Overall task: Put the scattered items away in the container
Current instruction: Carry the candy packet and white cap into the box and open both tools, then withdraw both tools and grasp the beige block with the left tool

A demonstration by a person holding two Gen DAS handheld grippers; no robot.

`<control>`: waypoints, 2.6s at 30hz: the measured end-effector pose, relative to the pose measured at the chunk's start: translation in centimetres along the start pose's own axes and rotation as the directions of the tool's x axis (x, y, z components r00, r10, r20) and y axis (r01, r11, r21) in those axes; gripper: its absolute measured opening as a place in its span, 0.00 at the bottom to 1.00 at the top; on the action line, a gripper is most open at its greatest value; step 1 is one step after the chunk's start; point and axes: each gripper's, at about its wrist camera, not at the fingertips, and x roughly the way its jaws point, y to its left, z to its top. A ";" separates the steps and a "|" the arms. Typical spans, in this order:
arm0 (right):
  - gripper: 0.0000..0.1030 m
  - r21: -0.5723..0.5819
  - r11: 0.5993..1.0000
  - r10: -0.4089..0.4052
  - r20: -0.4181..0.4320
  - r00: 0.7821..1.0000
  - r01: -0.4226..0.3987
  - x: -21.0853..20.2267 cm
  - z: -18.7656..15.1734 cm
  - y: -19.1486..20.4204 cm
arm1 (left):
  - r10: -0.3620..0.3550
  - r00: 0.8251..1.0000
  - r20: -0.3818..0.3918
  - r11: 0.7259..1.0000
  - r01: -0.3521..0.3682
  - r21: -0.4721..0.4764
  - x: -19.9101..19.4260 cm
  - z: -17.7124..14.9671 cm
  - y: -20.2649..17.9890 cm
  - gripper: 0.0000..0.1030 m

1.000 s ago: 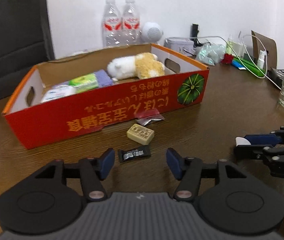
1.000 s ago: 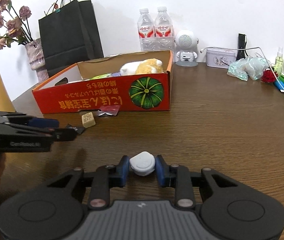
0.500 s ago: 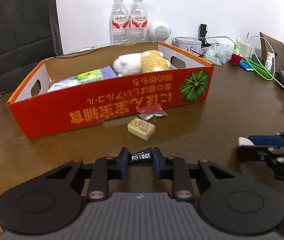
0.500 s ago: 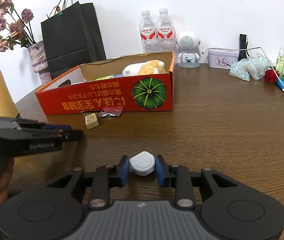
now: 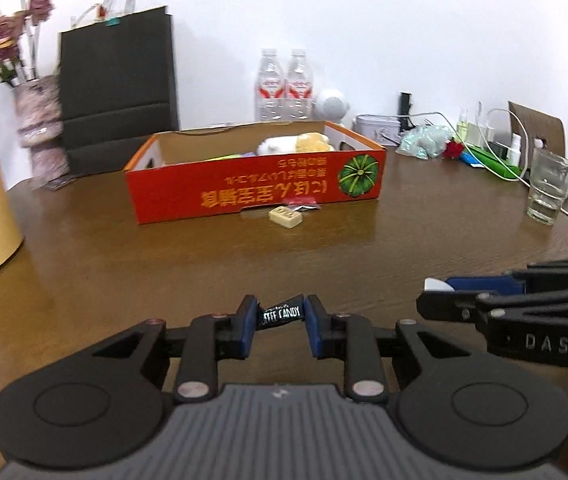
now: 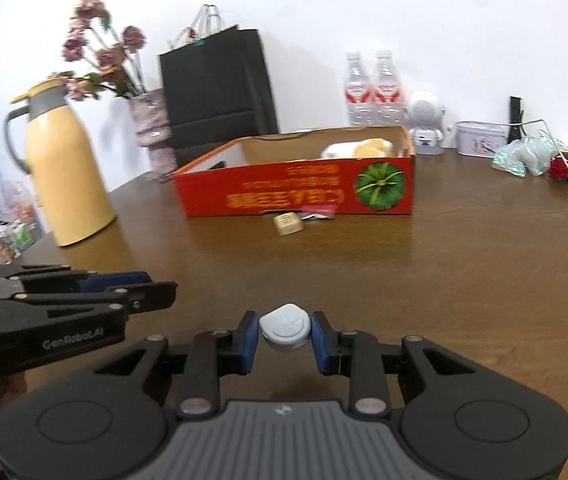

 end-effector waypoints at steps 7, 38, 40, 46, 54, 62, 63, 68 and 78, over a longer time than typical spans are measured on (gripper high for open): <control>0.26 -0.017 1.000 0.015 0.077 0.997 -0.014 -2.4 2.8 -0.1 | -0.022 0.994 0.109 1.000 0.022 -0.001 -1.1 4.4 1.7 0.25; 0.76 0.160 0.983 -0.019 -0.378 0.925 0.085 28.6 28.6 -9.2 | -0.141 0.870 -0.472 0.969 0.024 -0.244 30.4 25.7 14.1 0.93; 0.83 0.154 0.983 -0.029 -0.401 0.916 0.099 27.9 29.2 -9.2 | -0.123 0.874 -0.470 0.972 0.010 -0.236 29.3 26.6 14.7 0.99; 0.84 0.133 0.982 -0.037 -0.566 0.824 0.135 26.2 29.3 -8.5 | -0.047 0.829 -0.557 0.990 -0.034 -0.135 26.5 27.3 13.9 1.00; 0.84 0.161 0.980 -0.019 -0.523 0.852 0.120 19.2 29.7 -6.4 | 0.003 0.859 -0.513 0.993 -0.065 -0.102 19.2 27.8 12.2 1.00; 0.97 0.040 0.996 -0.074 -0.051 0.996 0.076 7.1 22.7 -2.4 | 0.086 0.996 -0.028 0.996 -0.087 -0.015 5.8 19.7 6.8 1.00; 0.97 0.036 0.996 -0.080 -0.009 0.997 0.080 6.2 20.7 -2.3 | 0.080 0.997 -0.008 0.997 -0.080 -0.004 5.0 17.9 6.4 1.00; 0.97 0.070 0.987 -0.148 0.049 0.988 0.145 2.5 9.5 -1.3 | 0.165 0.986 0.002 0.984 -0.165 0.070 1.1 7.5 3.3 1.00; 0.97 -0.002 0.981 -0.196 0.081 0.977 0.196 -1.8 -0.8 2.7 | 0.090 0.993 -0.082 0.992 -0.096 -0.076 -3.6 -1.5 2.4 1.00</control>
